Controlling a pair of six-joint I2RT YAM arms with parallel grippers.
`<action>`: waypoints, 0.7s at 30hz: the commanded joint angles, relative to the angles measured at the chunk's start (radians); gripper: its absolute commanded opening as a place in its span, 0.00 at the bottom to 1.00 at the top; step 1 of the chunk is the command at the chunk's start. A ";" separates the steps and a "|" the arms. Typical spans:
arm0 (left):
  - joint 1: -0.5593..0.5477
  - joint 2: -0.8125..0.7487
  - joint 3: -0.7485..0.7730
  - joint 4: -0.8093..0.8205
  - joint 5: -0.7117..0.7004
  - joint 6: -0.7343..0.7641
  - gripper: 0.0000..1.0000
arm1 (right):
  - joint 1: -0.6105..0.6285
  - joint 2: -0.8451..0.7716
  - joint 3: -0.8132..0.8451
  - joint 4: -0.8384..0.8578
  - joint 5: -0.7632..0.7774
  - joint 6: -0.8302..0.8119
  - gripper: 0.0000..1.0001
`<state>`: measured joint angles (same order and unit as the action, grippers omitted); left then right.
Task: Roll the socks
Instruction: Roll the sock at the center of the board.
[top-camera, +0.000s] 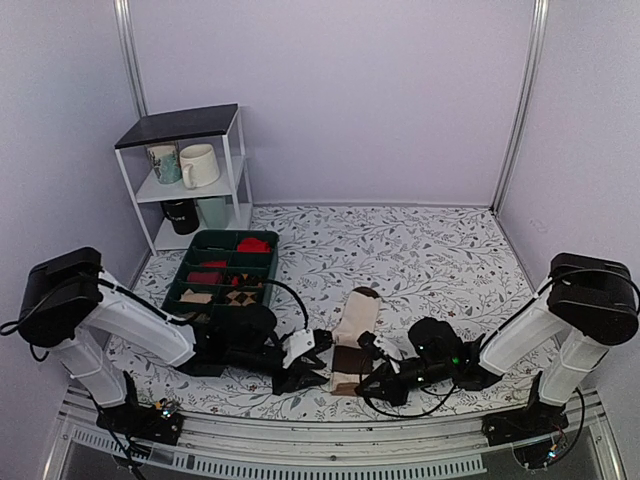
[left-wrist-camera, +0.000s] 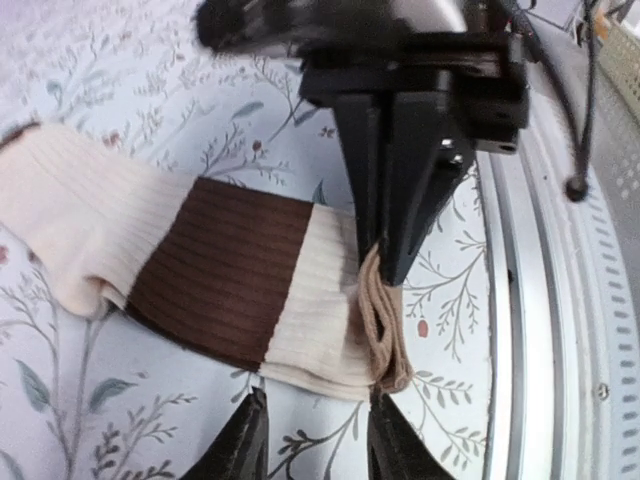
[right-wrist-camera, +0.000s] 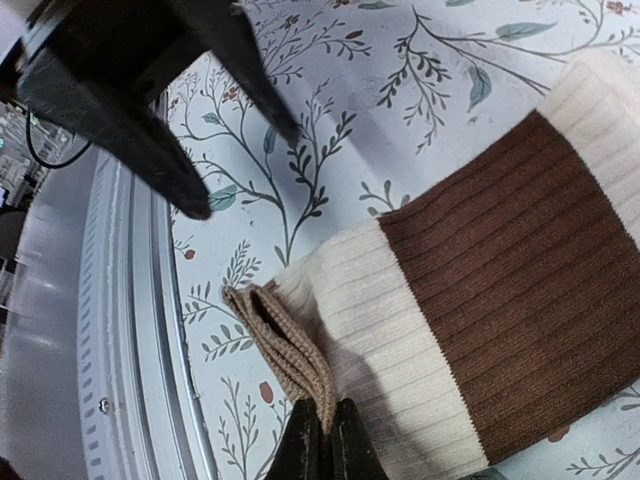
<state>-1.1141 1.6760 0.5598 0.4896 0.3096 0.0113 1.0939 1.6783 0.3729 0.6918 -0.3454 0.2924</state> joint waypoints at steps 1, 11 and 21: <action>-0.076 -0.087 -0.065 0.061 -0.138 0.212 0.33 | -0.087 0.053 0.016 -0.135 -0.192 0.132 0.00; -0.242 -0.003 -0.067 0.163 -0.329 0.396 0.37 | -0.190 0.142 0.107 -0.285 -0.354 0.307 0.00; -0.262 0.116 -0.011 0.304 -0.417 0.545 0.43 | -0.191 0.169 0.128 -0.301 -0.366 0.312 0.00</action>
<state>-1.3632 1.7432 0.5037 0.7616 -0.0811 0.4870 0.9024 1.7954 0.5140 0.5194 -0.7479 0.5953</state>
